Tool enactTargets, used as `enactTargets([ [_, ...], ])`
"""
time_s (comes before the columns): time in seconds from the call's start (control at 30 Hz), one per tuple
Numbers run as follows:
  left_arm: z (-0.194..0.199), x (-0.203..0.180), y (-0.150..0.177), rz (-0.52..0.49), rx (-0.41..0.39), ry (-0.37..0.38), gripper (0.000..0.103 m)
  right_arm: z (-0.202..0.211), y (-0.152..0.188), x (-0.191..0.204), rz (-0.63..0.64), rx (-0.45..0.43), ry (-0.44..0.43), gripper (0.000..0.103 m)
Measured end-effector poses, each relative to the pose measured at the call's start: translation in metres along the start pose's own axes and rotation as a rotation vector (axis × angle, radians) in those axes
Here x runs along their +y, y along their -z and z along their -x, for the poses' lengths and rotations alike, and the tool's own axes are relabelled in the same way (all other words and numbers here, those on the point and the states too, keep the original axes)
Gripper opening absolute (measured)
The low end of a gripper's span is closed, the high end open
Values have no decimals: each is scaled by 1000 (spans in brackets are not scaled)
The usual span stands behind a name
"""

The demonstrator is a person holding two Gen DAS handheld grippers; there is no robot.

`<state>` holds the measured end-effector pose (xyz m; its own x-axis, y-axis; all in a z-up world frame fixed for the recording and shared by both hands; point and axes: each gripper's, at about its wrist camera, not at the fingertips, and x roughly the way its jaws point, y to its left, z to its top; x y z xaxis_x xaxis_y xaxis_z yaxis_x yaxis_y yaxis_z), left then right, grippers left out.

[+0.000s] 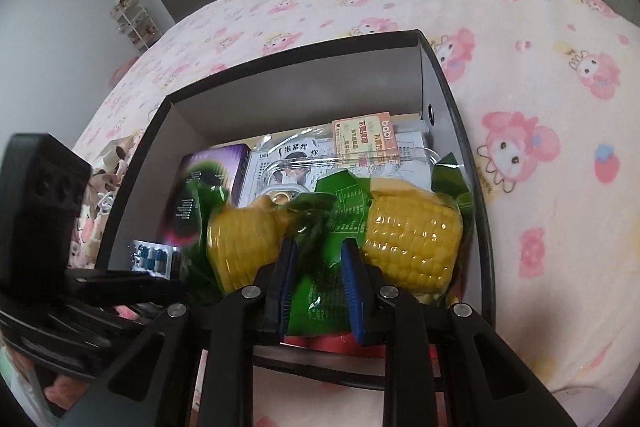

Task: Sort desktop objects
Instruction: 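Lower the corn candy into the black box and open the left gripper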

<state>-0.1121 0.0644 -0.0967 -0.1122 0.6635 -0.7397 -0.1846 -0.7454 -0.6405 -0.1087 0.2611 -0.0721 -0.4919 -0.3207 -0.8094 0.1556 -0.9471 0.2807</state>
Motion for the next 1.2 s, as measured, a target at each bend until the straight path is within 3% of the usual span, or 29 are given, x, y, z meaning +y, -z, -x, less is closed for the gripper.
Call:
enactTargets([
  [0.23, 9, 6, -9, 46, -57, 88, 58, 0, 3, 0, -8, 17, -9, 21],
  [0.57, -3, -1, -12, -13, -18, 3, 58, 4, 5, -5, -35, 17, -39, 21],
  [0.9, 34, 7, -19, -13, -98, 69, 58, 35, -12, -17, -54, -57, -61, 21],
  [1.03, 50, 19, -29, 42, -180, 100, 58, 33, -36, -22, -41, -49, -16, 21],
  [1.2, 40, 38, -42, 129, -185, 56, 60, 5, -44, -9, -43, 21, -107, 21],
])
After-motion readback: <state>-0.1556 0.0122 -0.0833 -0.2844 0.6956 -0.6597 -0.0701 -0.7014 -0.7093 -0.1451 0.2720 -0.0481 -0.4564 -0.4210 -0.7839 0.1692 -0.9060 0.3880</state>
